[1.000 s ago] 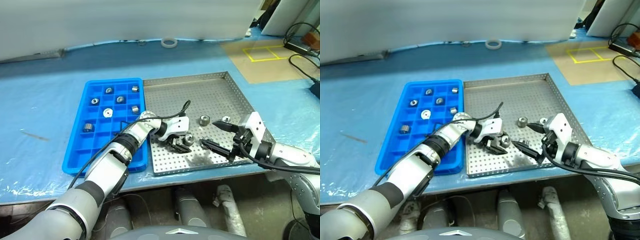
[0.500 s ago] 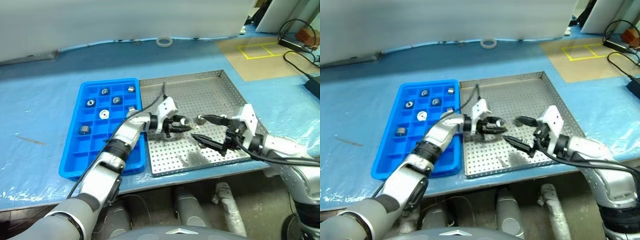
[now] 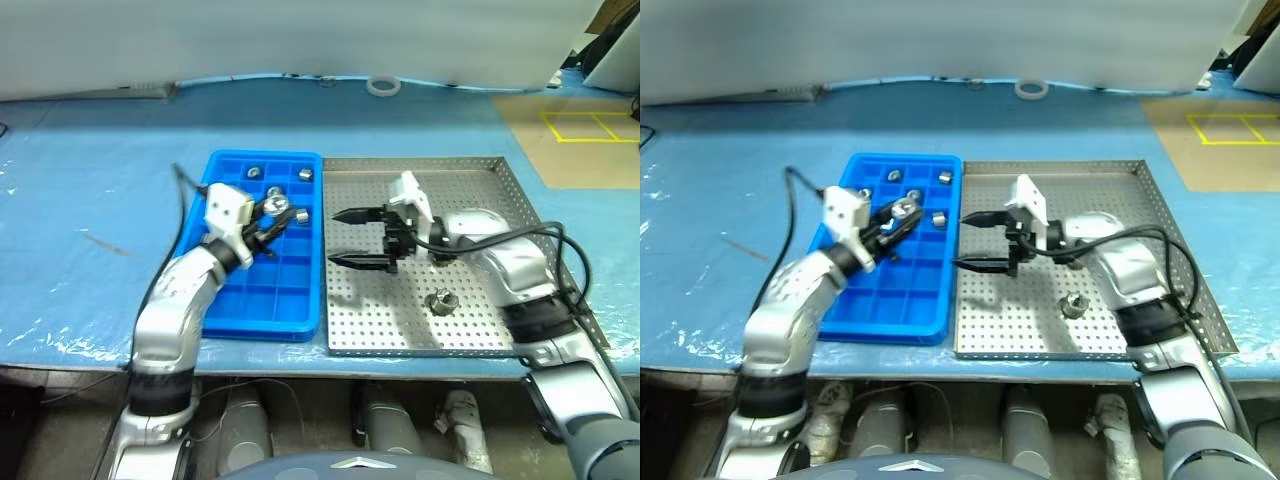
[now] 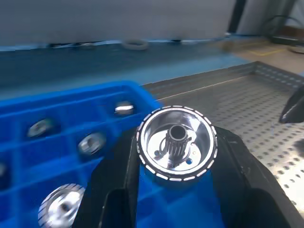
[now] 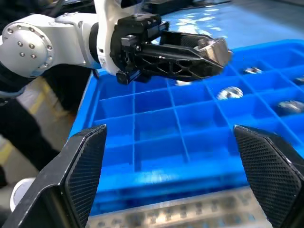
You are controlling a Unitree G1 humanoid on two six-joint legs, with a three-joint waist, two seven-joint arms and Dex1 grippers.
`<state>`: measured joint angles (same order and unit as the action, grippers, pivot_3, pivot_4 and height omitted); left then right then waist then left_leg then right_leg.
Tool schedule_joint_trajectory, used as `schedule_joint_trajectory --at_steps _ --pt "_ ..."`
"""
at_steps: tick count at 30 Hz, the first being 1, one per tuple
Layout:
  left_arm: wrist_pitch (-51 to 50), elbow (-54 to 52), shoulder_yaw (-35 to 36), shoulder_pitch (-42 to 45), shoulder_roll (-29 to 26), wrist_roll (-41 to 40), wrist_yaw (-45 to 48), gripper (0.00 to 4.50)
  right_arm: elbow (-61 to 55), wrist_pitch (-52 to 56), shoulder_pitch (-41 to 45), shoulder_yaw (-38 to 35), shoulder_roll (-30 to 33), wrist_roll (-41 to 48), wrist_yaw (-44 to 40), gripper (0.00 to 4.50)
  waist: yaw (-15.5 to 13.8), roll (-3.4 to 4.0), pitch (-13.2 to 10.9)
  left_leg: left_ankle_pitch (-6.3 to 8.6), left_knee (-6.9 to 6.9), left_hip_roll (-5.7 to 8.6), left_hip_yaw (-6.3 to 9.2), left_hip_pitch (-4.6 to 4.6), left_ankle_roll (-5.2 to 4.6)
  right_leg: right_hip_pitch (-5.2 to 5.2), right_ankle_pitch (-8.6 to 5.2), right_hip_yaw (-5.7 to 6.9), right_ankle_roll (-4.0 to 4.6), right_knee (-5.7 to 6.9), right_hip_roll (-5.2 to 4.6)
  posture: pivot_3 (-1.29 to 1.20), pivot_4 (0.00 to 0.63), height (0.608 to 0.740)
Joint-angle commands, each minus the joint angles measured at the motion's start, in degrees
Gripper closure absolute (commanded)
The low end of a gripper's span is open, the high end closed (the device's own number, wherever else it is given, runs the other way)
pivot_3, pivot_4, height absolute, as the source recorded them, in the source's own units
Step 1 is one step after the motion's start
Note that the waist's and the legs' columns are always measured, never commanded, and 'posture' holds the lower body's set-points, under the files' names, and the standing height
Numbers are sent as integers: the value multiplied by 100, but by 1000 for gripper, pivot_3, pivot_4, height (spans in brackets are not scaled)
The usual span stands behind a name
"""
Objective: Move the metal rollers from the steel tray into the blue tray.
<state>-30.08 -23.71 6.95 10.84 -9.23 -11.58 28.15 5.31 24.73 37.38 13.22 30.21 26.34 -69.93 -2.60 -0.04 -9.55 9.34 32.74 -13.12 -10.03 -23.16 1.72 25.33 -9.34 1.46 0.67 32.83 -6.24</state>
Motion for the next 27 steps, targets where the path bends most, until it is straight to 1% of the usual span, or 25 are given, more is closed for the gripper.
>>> schedule_joint_trajectory --at_steps 1,5,8,13,21,23,27 --pt "-34 -1042 279 -668 -99 109 -542 2786 538 -430 354 164 -248 -202 -484 0 -115 -2 -1 -2 -2 -4 0 -1 4 0 0 3 0 1 1 158 150 740" --pt "-107 -1539 367 -1441 -111 186 -948 2786 990 -653 623 207 -499 -350 -790 0 -307 -2 -1 -5 -2 -8 1 0 11 0 0 3 0 5 4 204 150 740" --pt "-172 -1731 325 -1893 -73 266 -1243 2786 1239 -779 746 224 -625 -458 -974 0 -357 -3 -1 -9 -1 -9 3 2 18 -2 0 3 0 10 4 231 150 740" --pt "-156 -1579 199 -2232 -50 427 -1572 2786 1418 -871 801 196 -702 -561 -1107 0 -451 -3 -2 -15 -2 -15 8 7 29 -1 -1 4 -1 22 8 248 150 740" --pt "-260 -1405 -50 -2449 1 414 -1762 2786 1358 -856 695 121 -654 -656 -1111 0 -465 -3 -1 -17 -3 -17 8 9 32 0 -1 3 -2 23 10 233 150 740" --pt "-320 -1336 -89 -2390 -10 370 -1762 2069 1318 -841 670 97 -648 -659 -1080 0 -463 -3 -1 -18 -3 -17 8 11 33 0 -1 2 -2 26 10 211 150 740" --pt "-489 -1268 -62 -2107 -70 253 -1730 809 1215 -807 596 30 -577 -656 -983 0 -474 -2 -1 -21 -2 -16 8 16 39 0 -2 1 -4 40 9 190 150 740"
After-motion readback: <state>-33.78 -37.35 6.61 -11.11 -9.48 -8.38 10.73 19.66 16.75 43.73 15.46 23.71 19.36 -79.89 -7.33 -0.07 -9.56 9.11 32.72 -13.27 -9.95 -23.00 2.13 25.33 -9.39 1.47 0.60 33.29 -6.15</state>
